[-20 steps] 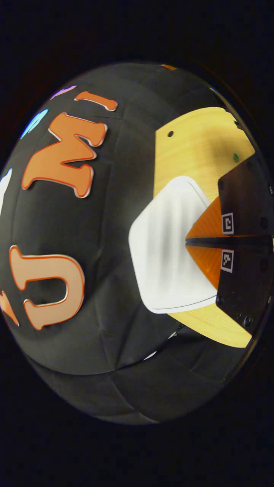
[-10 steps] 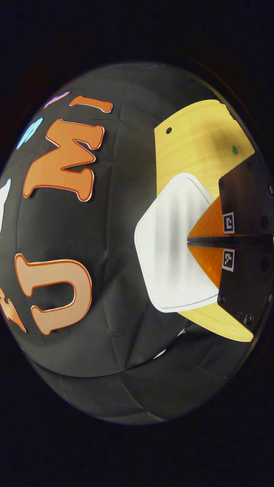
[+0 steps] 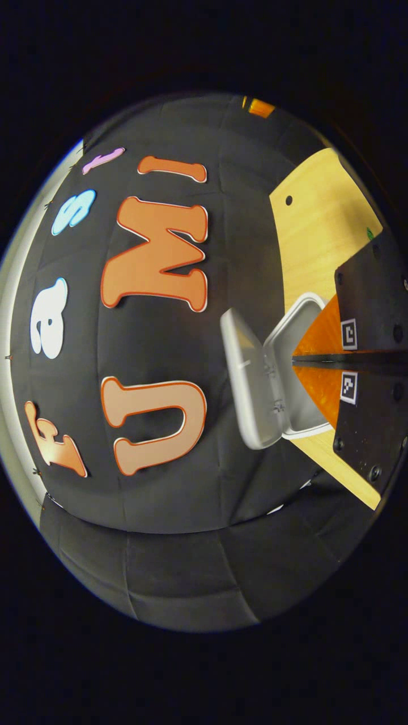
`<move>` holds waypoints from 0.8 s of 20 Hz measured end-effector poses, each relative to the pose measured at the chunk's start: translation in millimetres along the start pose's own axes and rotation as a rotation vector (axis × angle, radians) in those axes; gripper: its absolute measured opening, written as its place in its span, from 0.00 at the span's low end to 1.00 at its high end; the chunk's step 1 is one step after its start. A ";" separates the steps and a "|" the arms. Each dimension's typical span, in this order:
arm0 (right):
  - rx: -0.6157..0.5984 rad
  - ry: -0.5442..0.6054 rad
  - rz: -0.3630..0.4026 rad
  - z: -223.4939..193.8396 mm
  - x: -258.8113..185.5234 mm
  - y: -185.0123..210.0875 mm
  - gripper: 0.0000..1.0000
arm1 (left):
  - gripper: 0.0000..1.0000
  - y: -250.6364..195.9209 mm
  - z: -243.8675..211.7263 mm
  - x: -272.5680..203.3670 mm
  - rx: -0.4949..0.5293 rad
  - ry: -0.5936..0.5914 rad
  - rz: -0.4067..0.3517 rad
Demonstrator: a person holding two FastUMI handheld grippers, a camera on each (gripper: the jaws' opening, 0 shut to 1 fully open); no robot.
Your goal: Press the lid of the desktop garbage bin to open it, pick up the crumpled paper on the desktop and throw it into the bin, then pick up the pop can on the desktop and drop it into the bin, and finally close the garbage bin lid.
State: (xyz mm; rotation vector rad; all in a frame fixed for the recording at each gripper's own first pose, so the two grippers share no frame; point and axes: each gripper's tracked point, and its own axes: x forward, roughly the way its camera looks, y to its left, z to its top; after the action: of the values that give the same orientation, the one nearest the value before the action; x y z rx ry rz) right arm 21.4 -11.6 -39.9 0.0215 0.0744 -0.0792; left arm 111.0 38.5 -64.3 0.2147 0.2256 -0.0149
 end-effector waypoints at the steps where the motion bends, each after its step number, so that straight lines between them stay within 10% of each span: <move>1: -0.005 -0.001 0.005 -0.2 -1.4 1.8 0.94 | 0.00 -5.9 2.2 -5.6 -0.012 -0.014 -0.008; 16: -0.007 0.005 0.025 0.0 2.7 0.8 0.94 | 0.02 -24.4 24.8 -39.0 -0.051 -0.182 -0.003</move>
State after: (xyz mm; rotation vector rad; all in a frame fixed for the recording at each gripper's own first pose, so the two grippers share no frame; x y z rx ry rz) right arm 24.1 -11.1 -40.1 0.0152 0.0790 -0.0540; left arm 77.5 9.0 -37.1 0.1608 0.0453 -0.0319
